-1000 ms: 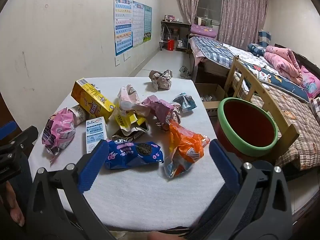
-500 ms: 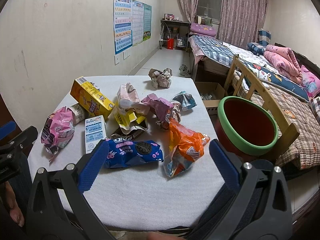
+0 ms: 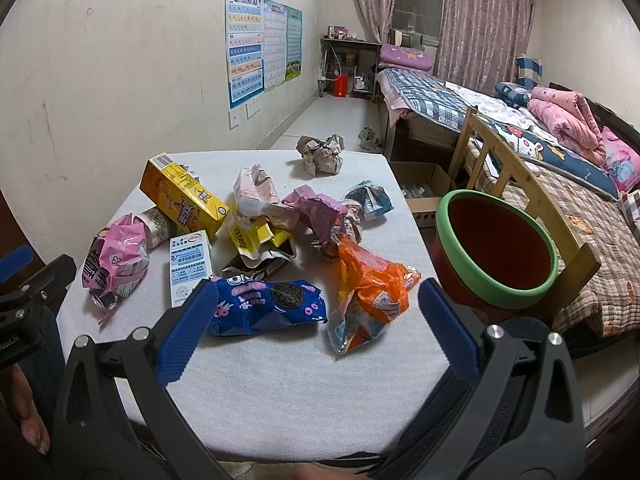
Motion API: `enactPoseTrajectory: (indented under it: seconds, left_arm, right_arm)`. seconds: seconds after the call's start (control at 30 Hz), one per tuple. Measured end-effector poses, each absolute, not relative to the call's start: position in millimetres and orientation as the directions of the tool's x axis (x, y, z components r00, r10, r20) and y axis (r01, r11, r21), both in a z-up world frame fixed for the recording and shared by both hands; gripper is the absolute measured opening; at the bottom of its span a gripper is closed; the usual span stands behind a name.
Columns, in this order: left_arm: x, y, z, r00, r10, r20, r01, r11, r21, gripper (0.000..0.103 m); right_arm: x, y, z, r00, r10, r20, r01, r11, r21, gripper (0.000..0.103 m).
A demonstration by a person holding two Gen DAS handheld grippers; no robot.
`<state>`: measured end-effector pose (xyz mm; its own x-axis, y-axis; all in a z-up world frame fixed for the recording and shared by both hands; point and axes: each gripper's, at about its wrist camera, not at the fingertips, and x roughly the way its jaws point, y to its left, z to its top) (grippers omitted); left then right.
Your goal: Collect trash
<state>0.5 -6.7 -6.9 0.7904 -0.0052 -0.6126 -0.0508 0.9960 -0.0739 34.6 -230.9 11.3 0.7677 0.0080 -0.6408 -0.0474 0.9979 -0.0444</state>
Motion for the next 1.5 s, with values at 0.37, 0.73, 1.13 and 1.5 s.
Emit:
enactPoseTrajectory:
  seconds: [0.37,0.73,1.13,1.5]
  left_arm:
    - [0.9,-6.7,-9.4,0.786,-0.004,-0.618,-0.053,0.996,-0.074,0.095]
    - [3.0,-6.8,-11.1,0.783,-0.004,-0.622,-0.052,0.996,-0.073,0.095]
    - [2.9,-7.4,-13.0,0.780,-0.001,-0.626,-0.057,0.996,-0.073,0.095]
    - [2.7,-8.8,-14.0,0.778,-0.002,-0.628,-0.054,0.996,-0.071,0.095]
  right_arm:
    - [34.9,-230.9,11.2,0.766,0.009,-0.643,-0.048,0.998,-0.043,0.099]
    - [35.7,-230.9,10.5,0.766,0.010,-0.643,-0.048,0.998,-0.041,0.099]
    - [35.9,-231.1,10.4,0.765,0.013,-0.644,-0.051,0.998,-0.041,0.099]
    - [35.7,-229.5,6.2,0.763,0.017,-0.646,-0.052,0.998,-0.035,0.099]
